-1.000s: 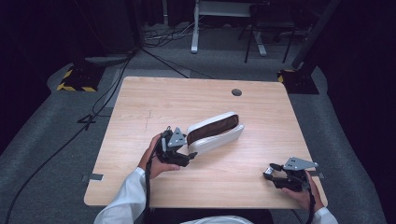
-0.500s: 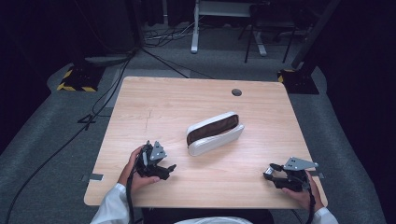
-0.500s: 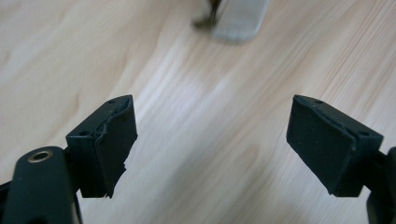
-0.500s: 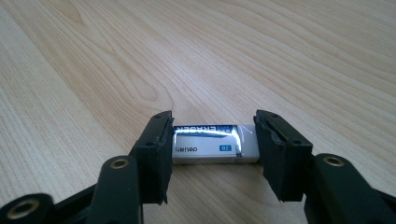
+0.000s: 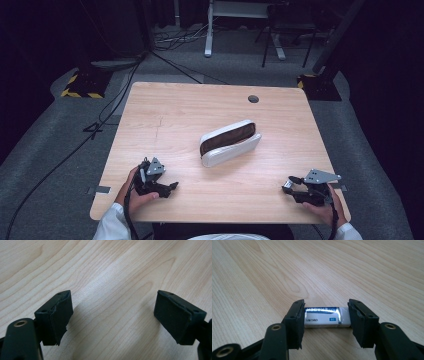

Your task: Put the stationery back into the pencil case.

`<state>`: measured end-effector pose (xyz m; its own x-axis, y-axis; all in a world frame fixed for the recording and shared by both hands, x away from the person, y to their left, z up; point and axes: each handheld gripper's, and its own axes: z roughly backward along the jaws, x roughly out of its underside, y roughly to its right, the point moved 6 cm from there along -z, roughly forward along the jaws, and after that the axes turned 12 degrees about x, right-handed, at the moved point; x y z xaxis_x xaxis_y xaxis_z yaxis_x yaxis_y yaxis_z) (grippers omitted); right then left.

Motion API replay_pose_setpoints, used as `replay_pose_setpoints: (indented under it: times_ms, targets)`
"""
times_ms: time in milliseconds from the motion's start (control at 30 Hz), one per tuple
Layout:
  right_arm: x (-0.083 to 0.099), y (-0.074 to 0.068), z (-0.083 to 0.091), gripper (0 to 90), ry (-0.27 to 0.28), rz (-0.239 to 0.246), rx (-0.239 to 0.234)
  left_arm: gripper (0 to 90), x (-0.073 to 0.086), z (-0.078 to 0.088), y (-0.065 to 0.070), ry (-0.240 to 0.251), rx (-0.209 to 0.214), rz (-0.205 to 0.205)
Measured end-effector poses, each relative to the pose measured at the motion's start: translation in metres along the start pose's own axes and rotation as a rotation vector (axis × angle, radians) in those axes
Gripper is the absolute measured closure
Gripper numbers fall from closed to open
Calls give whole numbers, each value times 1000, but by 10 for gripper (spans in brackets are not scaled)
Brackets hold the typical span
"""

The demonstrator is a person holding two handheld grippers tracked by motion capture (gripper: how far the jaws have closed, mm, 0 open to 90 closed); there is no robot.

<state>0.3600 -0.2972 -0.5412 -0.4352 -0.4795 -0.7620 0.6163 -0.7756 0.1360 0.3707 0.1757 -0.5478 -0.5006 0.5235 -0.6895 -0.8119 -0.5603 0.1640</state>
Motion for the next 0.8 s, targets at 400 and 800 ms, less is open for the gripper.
replay_pose_setpoints:
  times_ms: [400,800]
  targets:
    - [-1,3,5,491,14,-16,2,148,0,-1,-1,3,2,10]
    - [-23,10,12,491,62,-32,28,139,-1,-1,-2,1,2,6]
